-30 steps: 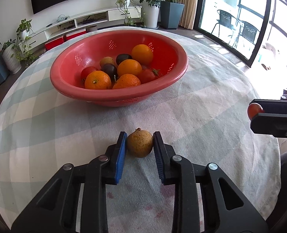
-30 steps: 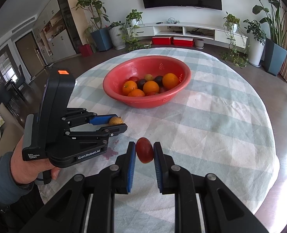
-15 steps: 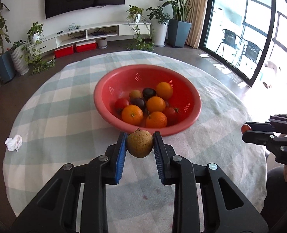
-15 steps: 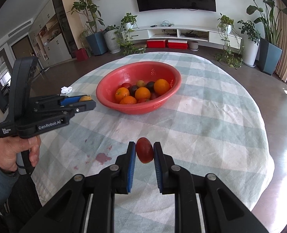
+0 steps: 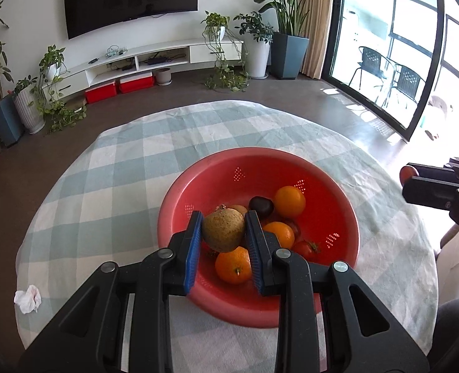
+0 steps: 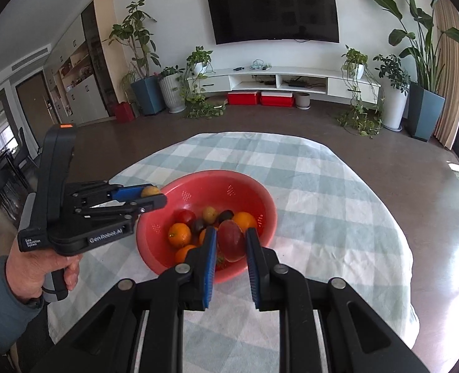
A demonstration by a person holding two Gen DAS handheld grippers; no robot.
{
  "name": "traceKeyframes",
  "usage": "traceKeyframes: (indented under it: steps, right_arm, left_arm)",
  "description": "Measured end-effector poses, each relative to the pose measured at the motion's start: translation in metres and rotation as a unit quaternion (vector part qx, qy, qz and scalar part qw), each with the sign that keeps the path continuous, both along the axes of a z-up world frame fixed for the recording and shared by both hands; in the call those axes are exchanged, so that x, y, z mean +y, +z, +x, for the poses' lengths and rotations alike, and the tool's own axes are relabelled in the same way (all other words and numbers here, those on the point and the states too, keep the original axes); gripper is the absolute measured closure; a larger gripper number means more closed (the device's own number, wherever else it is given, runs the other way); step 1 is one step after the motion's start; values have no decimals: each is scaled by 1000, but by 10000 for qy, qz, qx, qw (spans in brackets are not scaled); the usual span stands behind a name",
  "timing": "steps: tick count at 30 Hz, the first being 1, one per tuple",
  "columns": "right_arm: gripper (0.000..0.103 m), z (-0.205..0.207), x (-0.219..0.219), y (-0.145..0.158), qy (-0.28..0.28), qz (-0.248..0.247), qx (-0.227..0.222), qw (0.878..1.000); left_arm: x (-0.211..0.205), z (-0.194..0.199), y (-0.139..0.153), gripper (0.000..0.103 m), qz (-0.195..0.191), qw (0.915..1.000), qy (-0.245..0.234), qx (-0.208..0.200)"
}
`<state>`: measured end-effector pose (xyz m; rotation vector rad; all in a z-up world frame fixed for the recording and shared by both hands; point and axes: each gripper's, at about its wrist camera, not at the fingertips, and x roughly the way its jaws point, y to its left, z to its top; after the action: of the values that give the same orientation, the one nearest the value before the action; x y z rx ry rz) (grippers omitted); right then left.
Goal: Organize fruits
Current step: 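Lower both fruits into the red bowl and open both tools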
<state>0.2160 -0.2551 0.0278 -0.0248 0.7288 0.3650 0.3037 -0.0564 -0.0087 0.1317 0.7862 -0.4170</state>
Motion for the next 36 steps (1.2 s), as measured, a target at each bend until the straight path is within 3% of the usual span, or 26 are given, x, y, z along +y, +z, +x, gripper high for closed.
traceKeyframes:
  steps: [5, 14, 26, 28, 30, 32, 36]
  right_arm:
    - [82, 34, 24, -30, 97, -334, 291, 9990]
    - [82, 59, 44, -67, 164, -903, 581, 9941]
    - [81, 58, 50, -82, 157, -1058, 683, 9919]
    - [81, 57, 51, -82, 151, -1068, 662, 9920]
    - [65, 55, 51, -81, 134, -1047, 619, 9925]
    - [58, 52, 51, -79, 113, -1030, 569, 9930]
    - [52, 44, 50, -73, 6, -980, 474, 9941]
  left_arm:
    - [-13, 22, -20, 78, 61, 9998, -48, 187]
    - [-23, 43, -53, 77, 115, 9991, -84, 396]
    - [-29, 46, -58, 76, 242, 9992, -86, 312]
    - [-28, 44, -58, 73, 268, 9992, -51, 293]
    - [-26, 42, -56, 61, 279, 9992, -6, 268]
    - [-23, 38, -53, 50, 237, 9995, 3, 192]
    - [-17, 28, -41, 40, 186, 9998, 89, 57]
